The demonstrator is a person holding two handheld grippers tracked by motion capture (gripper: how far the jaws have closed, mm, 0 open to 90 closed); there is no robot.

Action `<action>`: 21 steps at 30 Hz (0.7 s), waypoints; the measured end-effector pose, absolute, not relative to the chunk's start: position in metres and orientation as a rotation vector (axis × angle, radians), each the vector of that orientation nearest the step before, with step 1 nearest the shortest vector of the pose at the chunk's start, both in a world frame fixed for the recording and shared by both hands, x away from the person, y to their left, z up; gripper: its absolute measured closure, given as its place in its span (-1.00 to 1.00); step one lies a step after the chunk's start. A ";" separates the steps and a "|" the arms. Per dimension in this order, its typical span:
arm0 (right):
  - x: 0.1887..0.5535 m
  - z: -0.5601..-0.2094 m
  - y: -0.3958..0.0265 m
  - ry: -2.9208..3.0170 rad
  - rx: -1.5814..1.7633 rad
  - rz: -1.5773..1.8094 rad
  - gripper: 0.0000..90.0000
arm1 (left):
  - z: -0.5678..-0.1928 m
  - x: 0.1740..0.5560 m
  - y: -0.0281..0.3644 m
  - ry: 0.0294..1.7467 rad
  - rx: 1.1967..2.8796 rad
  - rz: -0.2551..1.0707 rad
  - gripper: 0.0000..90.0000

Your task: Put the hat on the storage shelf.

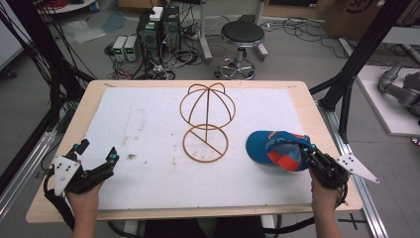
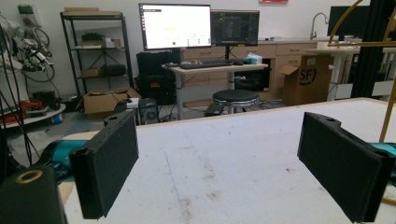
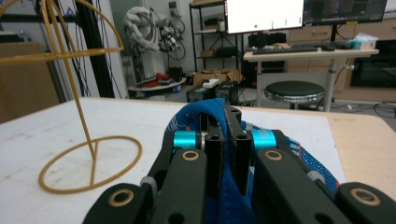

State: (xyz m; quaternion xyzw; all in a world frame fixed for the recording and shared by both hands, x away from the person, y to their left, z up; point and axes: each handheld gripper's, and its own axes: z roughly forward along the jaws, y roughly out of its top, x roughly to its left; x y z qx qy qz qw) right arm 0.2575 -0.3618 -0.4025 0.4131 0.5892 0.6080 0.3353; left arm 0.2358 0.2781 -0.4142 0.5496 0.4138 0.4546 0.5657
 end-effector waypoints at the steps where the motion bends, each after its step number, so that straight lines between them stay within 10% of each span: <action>1: 0.257 -0.401 -0.362 1.534 1.074 1.592 0.97 | -0.414 0.236 0.278 0.972 1.296 1.069 -0.72; 21: 0.260 -0.349 -0.358 1.384 0.992 1.706 0.98 | -0.415 0.234 0.277 0.977 1.300 1.066 -0.71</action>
